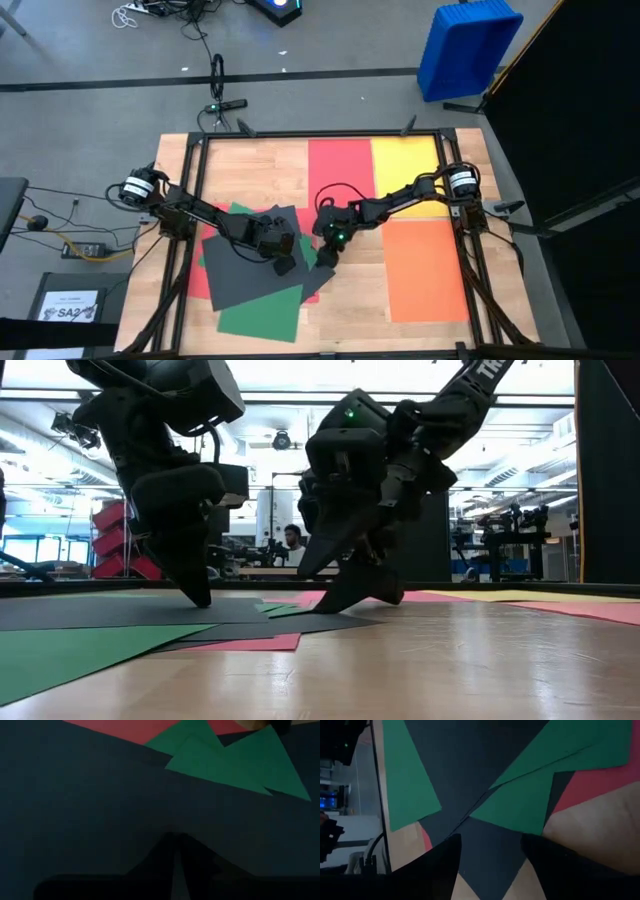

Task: Organize paper
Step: Move the pink colored paper to the top left of the table

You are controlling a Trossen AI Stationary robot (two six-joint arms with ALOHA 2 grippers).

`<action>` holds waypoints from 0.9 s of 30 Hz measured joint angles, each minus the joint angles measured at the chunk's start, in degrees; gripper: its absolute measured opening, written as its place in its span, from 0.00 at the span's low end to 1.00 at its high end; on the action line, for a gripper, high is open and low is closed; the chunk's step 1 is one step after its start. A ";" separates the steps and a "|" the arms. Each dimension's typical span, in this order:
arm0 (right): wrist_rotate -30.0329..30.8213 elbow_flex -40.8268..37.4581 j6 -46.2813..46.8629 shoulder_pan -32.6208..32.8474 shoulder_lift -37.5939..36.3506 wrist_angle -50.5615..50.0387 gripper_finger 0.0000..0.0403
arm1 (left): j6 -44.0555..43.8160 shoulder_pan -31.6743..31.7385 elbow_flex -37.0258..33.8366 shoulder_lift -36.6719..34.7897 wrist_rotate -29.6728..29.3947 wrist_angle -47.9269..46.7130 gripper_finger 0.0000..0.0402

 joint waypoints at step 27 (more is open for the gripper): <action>-4.73 -0.09 -0.43 -2.41 0.22 4.12 0.52 | 0.00 0.00 0.02 -0.04 0.11 0.09 0.04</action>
